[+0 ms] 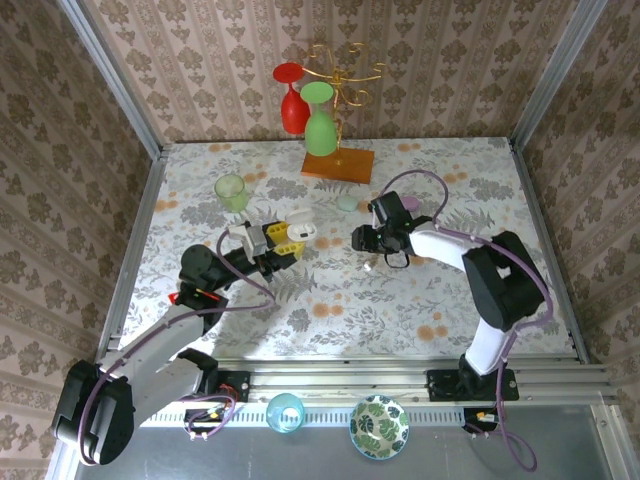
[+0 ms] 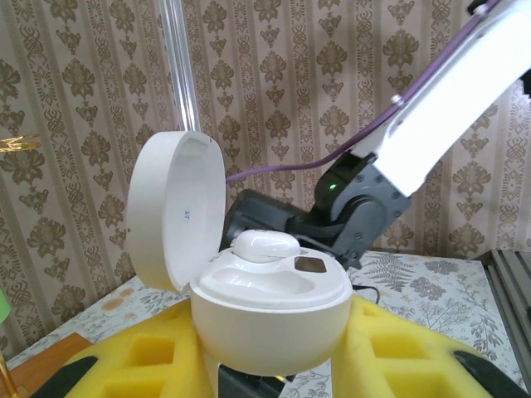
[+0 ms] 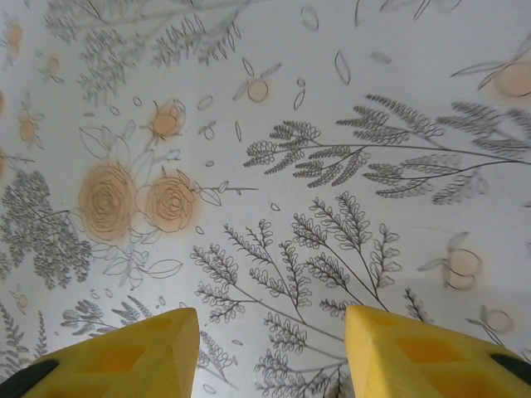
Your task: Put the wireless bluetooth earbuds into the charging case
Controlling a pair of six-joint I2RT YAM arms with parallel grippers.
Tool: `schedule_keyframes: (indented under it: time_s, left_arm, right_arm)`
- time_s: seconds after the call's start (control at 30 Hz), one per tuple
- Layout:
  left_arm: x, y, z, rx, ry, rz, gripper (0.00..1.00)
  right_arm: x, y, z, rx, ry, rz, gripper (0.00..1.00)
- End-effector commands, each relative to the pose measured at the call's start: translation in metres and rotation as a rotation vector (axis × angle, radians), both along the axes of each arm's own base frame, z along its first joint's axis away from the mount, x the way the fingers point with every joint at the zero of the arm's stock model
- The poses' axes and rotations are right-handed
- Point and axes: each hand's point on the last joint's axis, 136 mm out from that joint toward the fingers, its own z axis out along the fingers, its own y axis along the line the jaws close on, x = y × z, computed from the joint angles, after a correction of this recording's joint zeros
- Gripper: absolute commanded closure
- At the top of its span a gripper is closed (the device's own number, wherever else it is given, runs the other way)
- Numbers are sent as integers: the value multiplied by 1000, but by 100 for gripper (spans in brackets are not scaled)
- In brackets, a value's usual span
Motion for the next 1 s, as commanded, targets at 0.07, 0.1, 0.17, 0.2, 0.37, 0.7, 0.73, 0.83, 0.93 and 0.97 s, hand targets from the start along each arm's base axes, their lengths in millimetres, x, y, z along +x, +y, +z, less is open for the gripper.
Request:
schedule_keyframes:
  time_s: [0.07, 0.1, 0.17, 0.2, 0.37, 0.7, 0.73, 0.83, 0.93, 0.97]
  left_arm:
    - [-2, -2, 14, -7, -44, -8, 73]
    - [-1, -2, 14, -7, -45, -6, 73]
    - [-1, -2, 13, -4, -44, -7, 73]
    - [-1, -2, 13, -4, -45, -5, 73]
    - [0, -3, 12, -2, -44, -7, 73]
    - [-1, -2, 12, -6, -47, -3, 73]
    - [-1, -2, 12, -7, -49, -2, 73]
    - [-1, -2, 13, -8, -50, 1, 73]
    - [-2, -2, 12, -7, -51, 0, 73]
    - [-2, -1, 12, -7, -50, 0, 73]
  right_arm:
    - [-18, 16, -19, 51, 152, 111, 55]
    - [-18, 14, -19, 42, 151, 95, 55]
    - [-18, 9, -18, 14, 137, 70, 56]
    - [-18, 6, -17, -8, 126, 59, 55]
    - [-20, -9, -4, -169, 29, 2, 47]
    - [-35, -32, 22, -577, -116, -89, 55]
    - [-35, -31, 21, -592, -114, -92, 57]
    - [-43, -29, 16, -666, -84, -87, 63]
    - [-47, -16, 11, -688, -72, -73, 66]
    - [-47, -12, 8, -693, -68, -68, 66]
